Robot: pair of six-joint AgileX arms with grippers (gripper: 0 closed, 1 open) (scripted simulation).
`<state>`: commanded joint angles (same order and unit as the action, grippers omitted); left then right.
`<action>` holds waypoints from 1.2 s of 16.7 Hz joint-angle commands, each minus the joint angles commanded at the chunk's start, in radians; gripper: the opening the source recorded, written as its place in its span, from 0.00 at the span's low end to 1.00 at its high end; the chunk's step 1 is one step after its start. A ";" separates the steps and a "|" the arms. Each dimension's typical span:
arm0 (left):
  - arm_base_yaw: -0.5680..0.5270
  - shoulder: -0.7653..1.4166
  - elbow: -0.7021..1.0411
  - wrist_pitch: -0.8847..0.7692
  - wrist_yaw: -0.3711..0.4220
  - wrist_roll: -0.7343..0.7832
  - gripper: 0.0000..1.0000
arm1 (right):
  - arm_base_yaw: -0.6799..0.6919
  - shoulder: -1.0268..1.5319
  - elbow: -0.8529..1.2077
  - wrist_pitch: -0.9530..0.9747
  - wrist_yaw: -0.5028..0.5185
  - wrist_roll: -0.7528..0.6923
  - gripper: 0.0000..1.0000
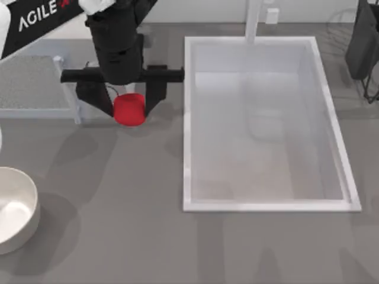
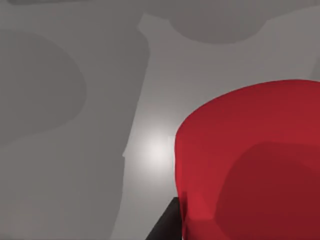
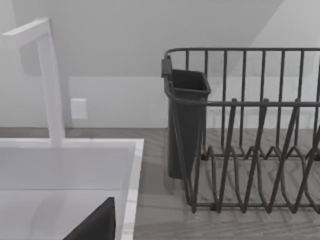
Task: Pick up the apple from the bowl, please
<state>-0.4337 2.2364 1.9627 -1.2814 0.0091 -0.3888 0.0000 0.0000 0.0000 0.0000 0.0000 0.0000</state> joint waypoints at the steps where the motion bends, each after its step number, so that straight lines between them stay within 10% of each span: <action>1: 0.001 -0.003 -0.034 0.034 -0.001 0.000 0.00 | 0.000 0.000 0.000 0.000 0.000 0.000 1.00; 10: 0.016 0.010 -0.147 0.142 -0.006 0.001 0.00 | 0.000 0.000 0.000 0.000 0.000 0.000 1.00; 20: 0.016 0.010 -0.147 0.142 -0.006 0.001 0.75 | 0.000 0.000 0.000 0.000 0.000 0.000 1.00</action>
<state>-0.4181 2.2466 1.8156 -1.1398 0.0035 -0.3881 0.0000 0.0000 0.0000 0.0000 0.0000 0.0000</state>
